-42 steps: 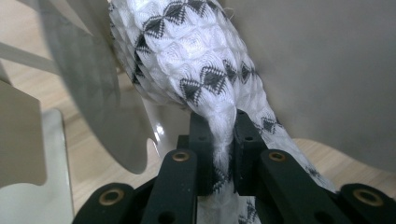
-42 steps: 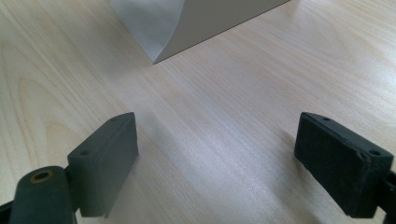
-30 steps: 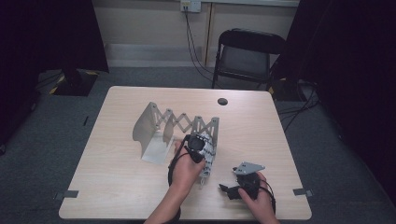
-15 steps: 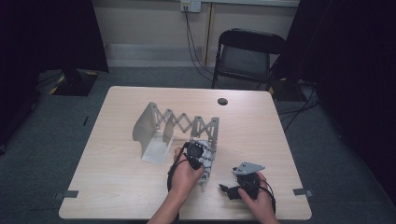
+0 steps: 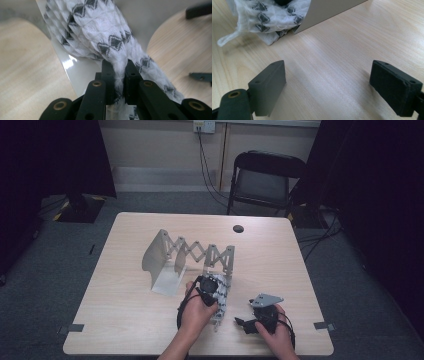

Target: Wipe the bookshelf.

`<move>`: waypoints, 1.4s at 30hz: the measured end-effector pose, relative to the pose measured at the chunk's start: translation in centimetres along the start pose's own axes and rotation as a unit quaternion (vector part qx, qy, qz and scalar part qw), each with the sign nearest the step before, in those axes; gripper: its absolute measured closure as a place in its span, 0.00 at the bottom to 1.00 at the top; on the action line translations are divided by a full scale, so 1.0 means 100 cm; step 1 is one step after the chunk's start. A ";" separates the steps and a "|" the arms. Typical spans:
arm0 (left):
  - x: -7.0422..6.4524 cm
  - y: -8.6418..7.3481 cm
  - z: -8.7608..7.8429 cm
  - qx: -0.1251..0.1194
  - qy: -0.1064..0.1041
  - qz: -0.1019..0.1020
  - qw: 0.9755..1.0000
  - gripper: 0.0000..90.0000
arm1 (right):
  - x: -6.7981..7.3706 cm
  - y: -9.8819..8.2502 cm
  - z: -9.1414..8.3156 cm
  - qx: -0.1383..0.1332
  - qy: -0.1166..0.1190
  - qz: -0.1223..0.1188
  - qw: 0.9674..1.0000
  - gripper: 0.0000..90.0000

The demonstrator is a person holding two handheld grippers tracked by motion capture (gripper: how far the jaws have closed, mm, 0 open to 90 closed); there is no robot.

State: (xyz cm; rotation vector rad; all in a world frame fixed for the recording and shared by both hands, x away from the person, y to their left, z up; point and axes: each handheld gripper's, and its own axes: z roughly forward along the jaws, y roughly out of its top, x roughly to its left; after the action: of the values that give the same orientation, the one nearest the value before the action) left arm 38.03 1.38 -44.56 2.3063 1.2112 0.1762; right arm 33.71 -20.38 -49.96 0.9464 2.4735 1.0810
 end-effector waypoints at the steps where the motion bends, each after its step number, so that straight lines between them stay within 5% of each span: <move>1: 0.000 0.003 -0.003 -0.008 -0.002 -0.001 1.000 0.91 | 0.000 0.000 0.000 0.000 0.000 0.000 1.000 0.14; 10: -0.005 0.030 -0.042 -0.056 -0.017 0.001 0.998 0.91 | 0.000 0.000 0.000 0.000 0.000 0.000 1.000 0.14; 19: -0.008 0.061 -0.094 -0.098 -0.006 0.018 0.995 0.91 | 0.000 0.000 0.000 0.000 -0.001 0.000 1.000 0.14; 22: -0.010 0.067 -0.099 -0.099 -0.005 0.022 0.995 0.91 | 0.000 0.000 0.000 0.000 -0.001 0.000 1.000 0.14; 31: -0.007 0.059 -0.077 -0.084 -0.005 0.017 0.996 0.91 | 0.000 0.000 0.000 0.000 0.000 0.001 1.000 0.14; 42: -0.005 0.030 -0.029 -0.043 -0.018 0.006 0.999 0.91 | 0.000 0.000 0.000 0.000 0.000 0.000 1.000 0.14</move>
State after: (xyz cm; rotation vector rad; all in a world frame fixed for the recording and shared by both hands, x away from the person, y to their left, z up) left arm 38.89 0.71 -40.52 2.2332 1.1509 0.1860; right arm 33.72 -20.38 -49.97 0.9459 2.4725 1.0811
